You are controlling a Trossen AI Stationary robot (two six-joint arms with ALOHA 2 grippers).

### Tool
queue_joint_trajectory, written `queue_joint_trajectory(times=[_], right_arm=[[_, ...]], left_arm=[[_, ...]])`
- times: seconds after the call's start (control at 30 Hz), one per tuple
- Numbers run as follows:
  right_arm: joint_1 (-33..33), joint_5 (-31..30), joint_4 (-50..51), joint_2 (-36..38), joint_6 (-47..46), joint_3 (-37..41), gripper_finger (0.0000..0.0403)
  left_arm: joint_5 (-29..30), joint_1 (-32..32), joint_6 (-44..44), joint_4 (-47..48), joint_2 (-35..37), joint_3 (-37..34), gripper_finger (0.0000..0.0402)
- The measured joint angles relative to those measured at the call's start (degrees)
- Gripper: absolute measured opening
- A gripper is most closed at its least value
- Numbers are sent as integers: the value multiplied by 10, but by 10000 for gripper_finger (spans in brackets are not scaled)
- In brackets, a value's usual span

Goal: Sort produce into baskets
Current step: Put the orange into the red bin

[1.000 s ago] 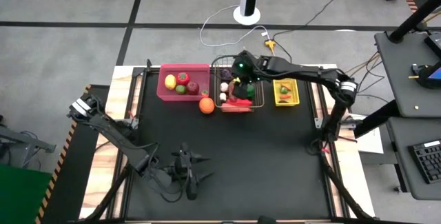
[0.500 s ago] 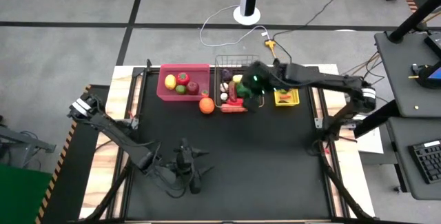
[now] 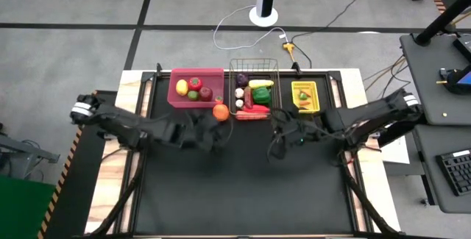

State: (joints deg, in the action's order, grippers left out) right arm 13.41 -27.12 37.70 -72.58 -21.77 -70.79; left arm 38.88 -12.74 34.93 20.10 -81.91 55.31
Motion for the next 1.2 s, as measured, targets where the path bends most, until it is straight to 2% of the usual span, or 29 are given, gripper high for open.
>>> queue_joint_trajectory(times=[0.1, 0.27, 0.33, 0.5, 0.63, 0.9, 1.2], right_arm=[[12, -1, -43, -6, -26, 22, 235], [24, 1, -59, -27, -63, 40, 231], [24, 1, -58, -37, -79, 44, 231], [23, -5, -68, -61, -104, 45, 232], [25, -29, -67, -71, -129, 45, 233], [35, -30, -67, -74, -148, 45, 233], [36, -45, -67, -74, -147, 45, 233]], left_arm=[[-42, 55, -20, 0, -6, -8, 88], [-49, 89, -25, 3, -7, -31, 17], [-50, 96, -26, 3, -7, -37, 5], [-50, 112, -57, 0, -7, -46, 9], [-100, 138, -91, -12, -7, -54, 2], [-143, 184, -159, -61, -7, -67, 0], [-144, 205, -182, -104, -7, -82, 0]])
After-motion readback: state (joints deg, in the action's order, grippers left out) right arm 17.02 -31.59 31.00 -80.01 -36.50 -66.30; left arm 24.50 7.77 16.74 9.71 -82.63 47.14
